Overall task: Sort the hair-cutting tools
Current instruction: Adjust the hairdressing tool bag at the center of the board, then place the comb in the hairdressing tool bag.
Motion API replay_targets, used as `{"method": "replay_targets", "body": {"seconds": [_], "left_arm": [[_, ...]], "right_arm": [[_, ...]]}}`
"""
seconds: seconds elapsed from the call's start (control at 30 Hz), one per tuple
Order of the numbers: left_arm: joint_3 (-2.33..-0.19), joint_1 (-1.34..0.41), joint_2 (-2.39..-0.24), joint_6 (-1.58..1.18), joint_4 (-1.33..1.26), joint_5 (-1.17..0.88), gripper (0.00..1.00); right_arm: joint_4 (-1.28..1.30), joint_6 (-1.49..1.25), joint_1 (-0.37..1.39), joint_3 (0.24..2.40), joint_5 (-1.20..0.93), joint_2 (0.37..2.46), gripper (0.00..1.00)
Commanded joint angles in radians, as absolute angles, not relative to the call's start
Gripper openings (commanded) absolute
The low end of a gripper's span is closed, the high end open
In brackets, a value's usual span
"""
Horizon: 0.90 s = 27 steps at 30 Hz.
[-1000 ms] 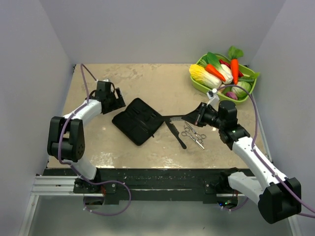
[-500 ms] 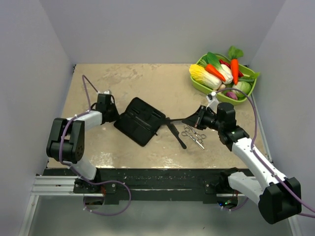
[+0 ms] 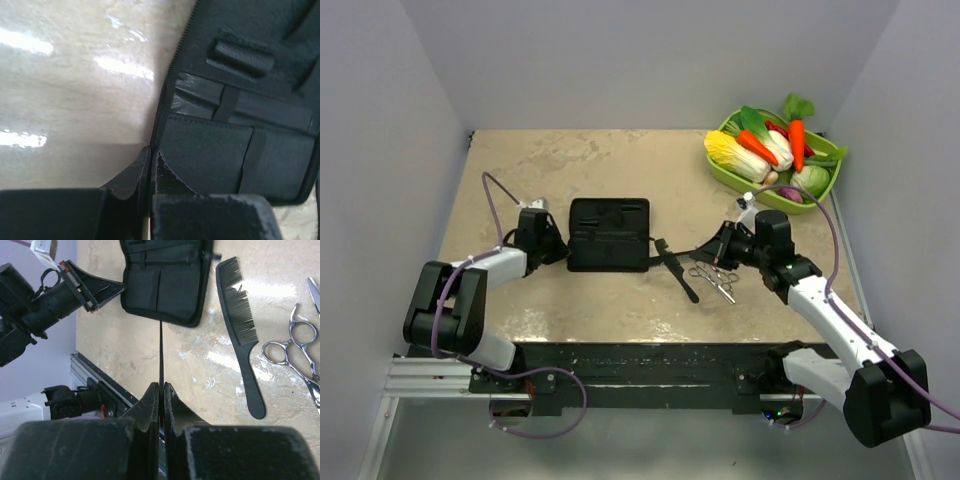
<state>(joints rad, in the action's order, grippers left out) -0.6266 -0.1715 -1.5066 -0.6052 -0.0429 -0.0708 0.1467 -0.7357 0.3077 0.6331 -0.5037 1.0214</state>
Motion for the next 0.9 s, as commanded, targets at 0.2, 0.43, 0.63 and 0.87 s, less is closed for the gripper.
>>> {"method": "replay_targets", "body": {"seconds": [0.2,0.43,0.63,0.87], "left_arm": [[-0.558,-0.235,-1.471,-0.637,-0.003,-0.083,0.15],[-0.658,-0.235,-1.448,-0.597,0.115,-0.057,0.63],[-0.706,-0.235,-1.453,-0.583,0.164,-0.063,0.65],[-0.692,-0.235,-1.489,-0.587,0.186,-0.068,0.63]], "right_arm": [[0.032,-0.721,0.308,0.687,-0.495,1.143,0.0],[0.112,-0.631,0.311,0.876,-0.515,1.223,0.0],[0.149,-0.586,0.31,0.951,-0.551,1.298,0.0],[0.192,-0.52,0.31,1.035,-0.61,1.429,0.0]]}}
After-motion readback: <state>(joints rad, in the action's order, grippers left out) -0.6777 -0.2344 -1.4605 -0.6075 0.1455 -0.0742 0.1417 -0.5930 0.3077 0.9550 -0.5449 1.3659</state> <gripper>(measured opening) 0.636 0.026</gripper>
